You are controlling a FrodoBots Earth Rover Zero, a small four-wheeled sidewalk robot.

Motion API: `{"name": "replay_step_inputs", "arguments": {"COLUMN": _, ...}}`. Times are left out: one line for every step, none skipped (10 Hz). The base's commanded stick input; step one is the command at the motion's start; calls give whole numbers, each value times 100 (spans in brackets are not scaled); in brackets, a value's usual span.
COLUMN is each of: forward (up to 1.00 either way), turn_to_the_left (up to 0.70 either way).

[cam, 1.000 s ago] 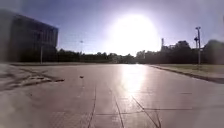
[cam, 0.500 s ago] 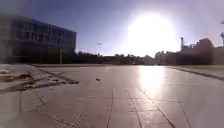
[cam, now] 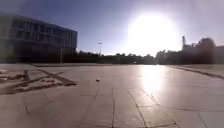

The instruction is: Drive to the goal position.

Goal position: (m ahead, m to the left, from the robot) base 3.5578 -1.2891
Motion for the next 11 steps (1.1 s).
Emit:
{"name": "replay_step_inputs", "arguments": {"forward": 70, "turn_to_the_left": -35}}
{"name": "replay_step_inputs", "arguments": {"forward": 70, "turn_to_the_left": -35}}
{"name": "replay_step_inputs", "arguments": {"forward": 70, "turn_to_the_left": -35}}
{"name": "replay_step_inputs", "arguments": {"forward": 70, "turn_to_the_left": -33}}
{"name": "replay_step_inputs", "arguments": {"forward": 70, "turn_to_the_left": -1}}
{"name": "replay_step_inputs", "arguments": {"forward": 70, "turn_to_the_left": 0}}
{"name": "replay_step_inputs", "arguments": {"forward": 70, "turn_to_the_left": 0}}
{"name": "replay_step_inputs", "arguments": {"forward": 70, "turn_to_the_left": 0}}
{"name": "replay_step_inputs", "arguments": {"forward": 70, "turn_to_the_left": 0}}
{"name": "replay_step_inputs", "arguments": {"forward": 70, "turn_to_the_left": 0}}
{"name": "replay_step_inputs", "arguments": {"forward": 70, "turn_to_the_left": 0}}
